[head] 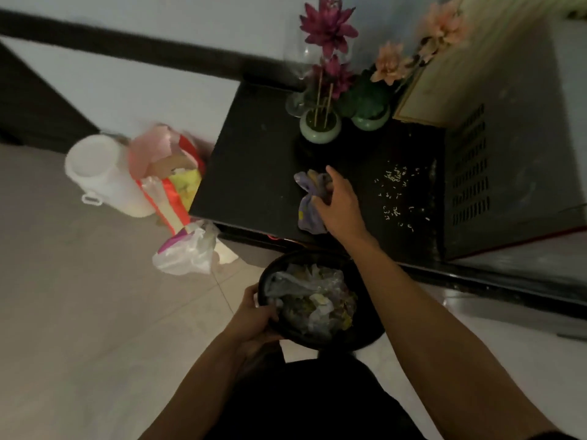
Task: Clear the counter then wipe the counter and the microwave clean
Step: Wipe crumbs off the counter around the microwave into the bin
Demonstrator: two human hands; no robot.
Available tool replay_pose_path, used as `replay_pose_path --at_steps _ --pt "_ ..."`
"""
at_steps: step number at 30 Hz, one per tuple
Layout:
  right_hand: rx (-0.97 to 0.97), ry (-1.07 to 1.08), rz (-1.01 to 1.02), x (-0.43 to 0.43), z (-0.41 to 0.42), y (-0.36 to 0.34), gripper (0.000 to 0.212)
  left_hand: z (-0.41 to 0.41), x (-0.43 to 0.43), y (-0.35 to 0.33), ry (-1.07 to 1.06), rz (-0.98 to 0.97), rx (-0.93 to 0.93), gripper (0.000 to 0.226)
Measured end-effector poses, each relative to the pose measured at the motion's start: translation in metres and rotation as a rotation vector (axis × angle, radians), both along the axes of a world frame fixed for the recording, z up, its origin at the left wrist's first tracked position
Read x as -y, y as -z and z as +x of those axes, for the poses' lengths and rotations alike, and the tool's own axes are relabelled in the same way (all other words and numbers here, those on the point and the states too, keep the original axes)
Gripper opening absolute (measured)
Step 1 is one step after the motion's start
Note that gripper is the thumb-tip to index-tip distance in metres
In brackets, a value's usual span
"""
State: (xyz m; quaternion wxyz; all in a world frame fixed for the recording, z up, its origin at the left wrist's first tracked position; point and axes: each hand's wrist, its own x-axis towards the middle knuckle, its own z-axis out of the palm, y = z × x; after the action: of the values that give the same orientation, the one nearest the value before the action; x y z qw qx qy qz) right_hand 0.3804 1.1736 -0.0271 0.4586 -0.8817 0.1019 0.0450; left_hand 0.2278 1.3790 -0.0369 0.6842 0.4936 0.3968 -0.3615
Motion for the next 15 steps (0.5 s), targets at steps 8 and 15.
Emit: replay_pose_path --at_steps 8,15 --pt "0.010 0.321 -0.150 0.016 -0.119 -0.003 0.040 0.056 -0.023 0.012 0.330 -0.016 -0.043 0.068" --pt "-0.447 1.090 0.088 -0.008 -0.248 0.009 0.078 0.064 -0.004 0.017 0.427 -0.026 -0.114 0.076"
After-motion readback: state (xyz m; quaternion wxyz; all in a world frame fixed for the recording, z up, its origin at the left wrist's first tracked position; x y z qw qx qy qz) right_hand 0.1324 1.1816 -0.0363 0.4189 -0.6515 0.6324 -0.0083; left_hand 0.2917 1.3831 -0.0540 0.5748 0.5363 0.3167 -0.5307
